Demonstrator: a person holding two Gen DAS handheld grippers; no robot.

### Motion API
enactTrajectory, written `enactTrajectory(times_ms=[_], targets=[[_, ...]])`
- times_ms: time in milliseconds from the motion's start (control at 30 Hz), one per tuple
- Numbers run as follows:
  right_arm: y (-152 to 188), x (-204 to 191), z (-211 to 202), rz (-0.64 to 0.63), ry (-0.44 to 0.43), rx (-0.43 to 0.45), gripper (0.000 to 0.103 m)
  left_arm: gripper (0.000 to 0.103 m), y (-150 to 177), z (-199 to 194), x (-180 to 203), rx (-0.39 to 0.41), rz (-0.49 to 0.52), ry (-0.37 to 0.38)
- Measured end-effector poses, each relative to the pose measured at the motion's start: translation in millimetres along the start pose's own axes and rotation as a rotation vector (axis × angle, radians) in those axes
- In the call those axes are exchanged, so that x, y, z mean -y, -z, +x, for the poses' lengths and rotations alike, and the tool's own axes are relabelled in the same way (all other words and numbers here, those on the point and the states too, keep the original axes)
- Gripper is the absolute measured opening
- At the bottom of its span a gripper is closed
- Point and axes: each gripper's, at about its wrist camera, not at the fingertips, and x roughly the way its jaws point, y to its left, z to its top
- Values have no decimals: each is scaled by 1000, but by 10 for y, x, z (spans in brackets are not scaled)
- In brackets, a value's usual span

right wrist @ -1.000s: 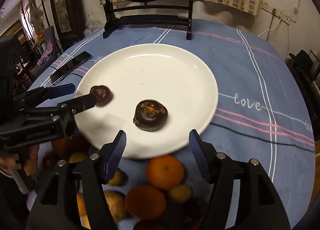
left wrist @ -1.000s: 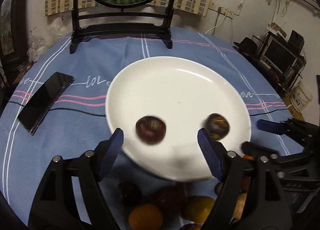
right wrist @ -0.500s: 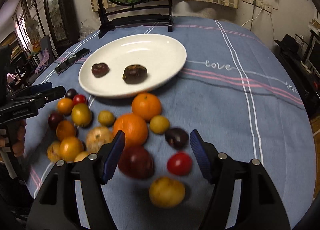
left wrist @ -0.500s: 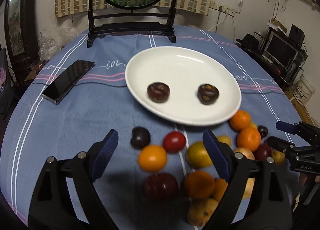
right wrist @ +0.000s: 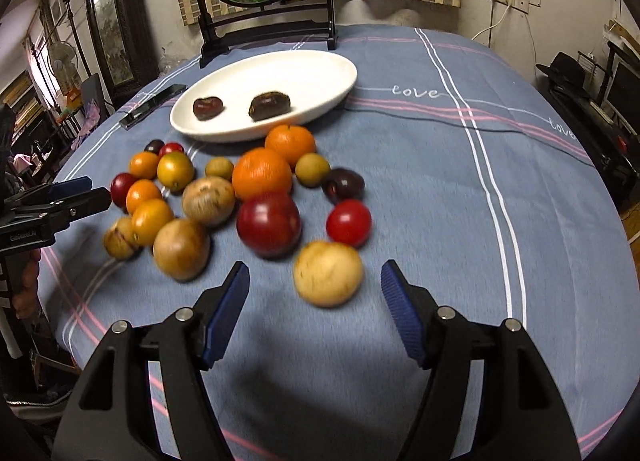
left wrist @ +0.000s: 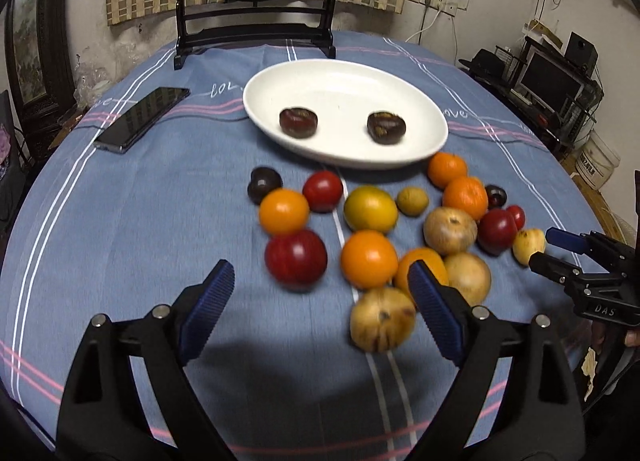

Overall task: Organize fruits
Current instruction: 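Withdraw both open tools from the plate back toward the fruit cluster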

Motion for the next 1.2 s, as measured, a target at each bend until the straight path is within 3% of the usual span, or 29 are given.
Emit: enactTrajectory(times_ms=[567,967,1100,1200], targets=[[177,-38,95,-22,23,-34,69,92,219,48,221,-53,57,10],[179,-17,72,-15,-13,-20,69,92,247,288,215,-149,22,16],[188,-17,69,-14,-19,-20,69,101,246,316,215,-152,22,39],[193,-20,74,-14,-24,-23,69,101,262,340,254,-144,47,23]])
